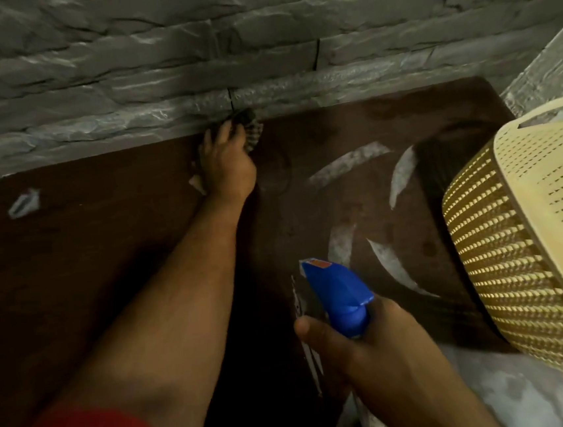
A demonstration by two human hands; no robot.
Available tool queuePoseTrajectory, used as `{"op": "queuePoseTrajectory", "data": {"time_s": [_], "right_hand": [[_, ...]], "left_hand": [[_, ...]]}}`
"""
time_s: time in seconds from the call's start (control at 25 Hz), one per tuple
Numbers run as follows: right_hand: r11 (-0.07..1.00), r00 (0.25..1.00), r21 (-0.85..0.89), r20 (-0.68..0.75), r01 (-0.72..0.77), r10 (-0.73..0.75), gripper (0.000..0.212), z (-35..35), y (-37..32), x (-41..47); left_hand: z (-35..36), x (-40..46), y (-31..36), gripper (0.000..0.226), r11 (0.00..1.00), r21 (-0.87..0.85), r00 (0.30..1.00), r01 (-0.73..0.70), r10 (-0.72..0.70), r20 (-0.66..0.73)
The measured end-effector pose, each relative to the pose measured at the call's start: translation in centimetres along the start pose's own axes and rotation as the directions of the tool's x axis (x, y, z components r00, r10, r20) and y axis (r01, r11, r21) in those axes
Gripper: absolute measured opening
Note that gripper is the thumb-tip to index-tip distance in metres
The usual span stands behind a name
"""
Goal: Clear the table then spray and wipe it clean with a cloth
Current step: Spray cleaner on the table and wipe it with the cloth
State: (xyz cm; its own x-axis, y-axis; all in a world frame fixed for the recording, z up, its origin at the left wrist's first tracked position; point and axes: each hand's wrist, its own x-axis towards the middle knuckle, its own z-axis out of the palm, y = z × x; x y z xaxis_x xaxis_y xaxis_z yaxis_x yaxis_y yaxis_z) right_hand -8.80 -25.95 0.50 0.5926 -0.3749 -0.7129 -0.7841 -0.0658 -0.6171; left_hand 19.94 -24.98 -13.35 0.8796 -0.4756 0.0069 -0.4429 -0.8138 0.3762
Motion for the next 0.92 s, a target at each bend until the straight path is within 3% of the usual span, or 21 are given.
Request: {"op": "queuePoseTrajectory", "data": {"time_s": [0.12, 0.16, 0.24, 0.32, 0.4, 0.48, 0.52, 0.6, 0.68, 0.84, 0.92], "right_hand": [[0.999, 0.999, 0.005, 0.026, -0.032, 0.032, 0.049, 0.1, 0.2, -0.1], [0.999, 0.998, -0.011, 0.04, -0.037, 0.038, 0.051, 0.1, 0.3, -0.2], [0.999, 0.998, -0.032, 0.055, -0.031, 0.033, 0.055, -0.1, 0.6, -0.3], [0.998, 0.996, -0.021, 0.072, -0.052, 0.054, 0.064, -0.2, 0.7, -0.2], [0.997, 0.995, -0.017, 0.072, -0.074, 0.075, 0.069, 0.0, 0.5, 0.0], [0.998, 0.998, 0.02, 0.031, -0.057, 0.057, 0.053, 0.0, 0.7, 0.2], [0.998, 0.998, 0.036, 0.023, -0.056, 0.055, 0.045, 0.1, 0.8, 0.2], [0.996, 0.997, 0.053, 0.03, -0.075, 0.073, 0.039, 0.0, 0.8, 0.0], [0.994, 0.993, 0.039, 0.045, -0.106, 0.104, 0.037, -0.1, 0.8, -0.2], [0.995, 0.994, -0.013, 0.043, -0.096, 0.096, 0.034, -0.4, 1.0, -1.1], [0.996, 0.996, -0.019, 0.026, -0.085, 0.086, 0.031, -0.8, 0.4, -1.3]], "left_hand": [[0.6, -4.3, 0.3, 0.055, 0.969, 0.04, 0.965, -0.245, 0.24, 0.105], [0.2, -7.1, -2.3, 0.055, 0.97, 0.045, 0.968, -0.24, 0.236, 0.087], [-1.8, -10.9, -8.1, 0.055, 0.993, 0.008, 0.993, -0.116, 0.116, 0.028], [-2.9, -8.1, -10.4, 0.055, 0.999, -0.011, 0.999, -0.04, 0.04, 0.015], [-2.2, -1.8, -8.6, 0.055, 0.998, -0.003, 0.998, 0.057, -0.058, -0.035], [-1.7, 0.7, -4.2, 0.057, 0.995, 0.022, 0.995, 0.094, -0.093, -0.036], [-0.8, -0.7, -3.0, 0.058, 0.998, 0.061, 0.999, 0.035, -0.033, -0.036], [0.1, -8.0, -3.1, 0.057, 0.964, 0.129, 0.971, -0.234, 0.227, 0.071], [-1.4, -14.8, -6.5, 0.054, 0.953, 0.065, 0.951, -0.295, 0.286, 0.12], [-4.5, -9.7, -14.6, 0.056, 0.996, 0.074, 0.999, -0.039, 0.039, 0.002], [-4.4, -4.1, -14.0, 0.054, 0.994, 0.069, 0.995, 0.08, -0.075, -0.072]]}}
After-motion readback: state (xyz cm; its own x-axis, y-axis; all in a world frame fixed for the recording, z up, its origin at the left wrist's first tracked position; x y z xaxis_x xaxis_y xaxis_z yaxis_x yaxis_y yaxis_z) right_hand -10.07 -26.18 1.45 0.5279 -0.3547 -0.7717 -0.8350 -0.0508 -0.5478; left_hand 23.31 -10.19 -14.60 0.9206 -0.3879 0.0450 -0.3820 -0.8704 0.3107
